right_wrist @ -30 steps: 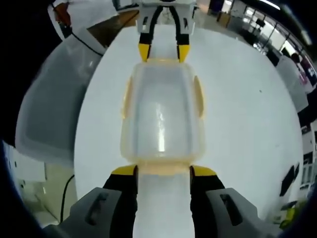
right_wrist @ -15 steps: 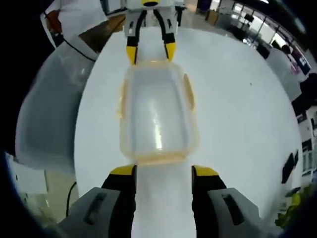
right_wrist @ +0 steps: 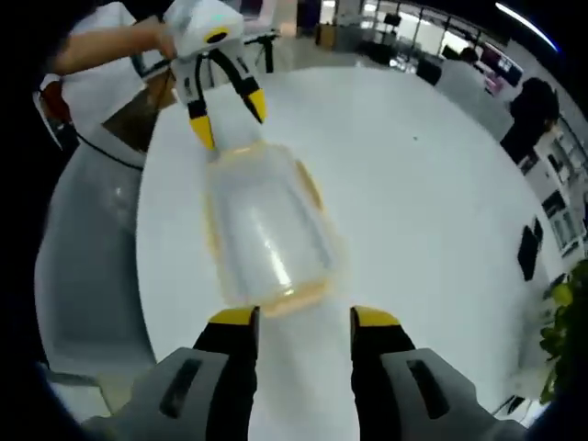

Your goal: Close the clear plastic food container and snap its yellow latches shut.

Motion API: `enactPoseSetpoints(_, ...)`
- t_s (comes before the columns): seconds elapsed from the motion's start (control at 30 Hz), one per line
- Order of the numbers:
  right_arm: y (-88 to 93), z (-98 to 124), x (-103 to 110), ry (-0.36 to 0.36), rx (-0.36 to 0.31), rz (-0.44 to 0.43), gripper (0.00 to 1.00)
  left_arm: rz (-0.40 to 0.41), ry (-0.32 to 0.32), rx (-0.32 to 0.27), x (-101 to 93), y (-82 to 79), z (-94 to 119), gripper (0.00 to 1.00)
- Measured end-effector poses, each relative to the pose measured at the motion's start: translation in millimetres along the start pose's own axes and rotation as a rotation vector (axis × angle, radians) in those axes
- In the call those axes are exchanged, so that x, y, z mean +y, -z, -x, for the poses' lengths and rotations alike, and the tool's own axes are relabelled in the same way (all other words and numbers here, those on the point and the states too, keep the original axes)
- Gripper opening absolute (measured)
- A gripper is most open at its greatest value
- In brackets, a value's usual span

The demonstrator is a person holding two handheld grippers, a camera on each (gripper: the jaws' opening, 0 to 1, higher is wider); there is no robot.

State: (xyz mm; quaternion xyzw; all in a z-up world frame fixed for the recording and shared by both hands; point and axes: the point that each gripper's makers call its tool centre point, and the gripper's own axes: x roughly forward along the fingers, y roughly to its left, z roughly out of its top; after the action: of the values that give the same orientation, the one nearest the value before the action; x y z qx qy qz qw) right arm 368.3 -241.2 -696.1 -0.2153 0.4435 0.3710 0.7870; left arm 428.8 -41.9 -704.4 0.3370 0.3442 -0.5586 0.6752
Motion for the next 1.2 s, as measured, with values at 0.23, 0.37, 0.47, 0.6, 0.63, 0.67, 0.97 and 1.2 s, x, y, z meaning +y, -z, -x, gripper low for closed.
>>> enactPoseSetpoints(0.23, -6.2, -0.9, 2.8, 0.047, -0.029, -0.102, 0.36, 0.136, -0.063, -0.052, -0.1, -4.6, 2.3, 0.39)
enactPoseSetpoints(0.37, -6.9, -3.7, 3.3, 0.081, -0.027, -0.131, 0.36, 0.251, -0.094, -0.102, -0.9, -8.7, 1.3, 0.39)
enactPoseSetpoints(0.47, -8.8, -5.4, -0.3, 0.116, -0.058, -0.221, 0.36, 0.31, -0.113, -0.135, -1.3, -12.0, 1.0, 0.38)
enactPoseSetpoints(0.6, -9.0, -8.0, -3.7, 0.133, -0.094, -0.311, 0.35, 0.361, -0.128, -0.143, -4.5, -12.2, -2.3, 0.37)
enactPoseSetpoints(0.63, -8.3, -8.9, -4.1, 0.136, -0.098, -0.322, 0.35, 0.361, -0.128, -0.143, -6.5, -12.5, -4.0, 0.37)
enactPoseSetpoints(0.67, -7.3, -10.1, -3.0, 0.138, -0.1, -0.342, 0.35, 0.372, -0.13, -0.14, -8.5, -12.0, -5.3, 0.37)
enactPoseSetpoints(0.97, -3.0, -20.2, 4.4, 0.14, -0.128, -0.445, 0.34, 0.499, -0.123, -0.181, -17.9, -18.9, -14.2, 0.35)
enactPoseSetpoints(1.2, -6.0, -22.7, 8.8, 0.127, -0.147, -0.508, 0.35, 0.583, -0.084, -0.195, -21.3, -24.5, -20.3, 0.32)
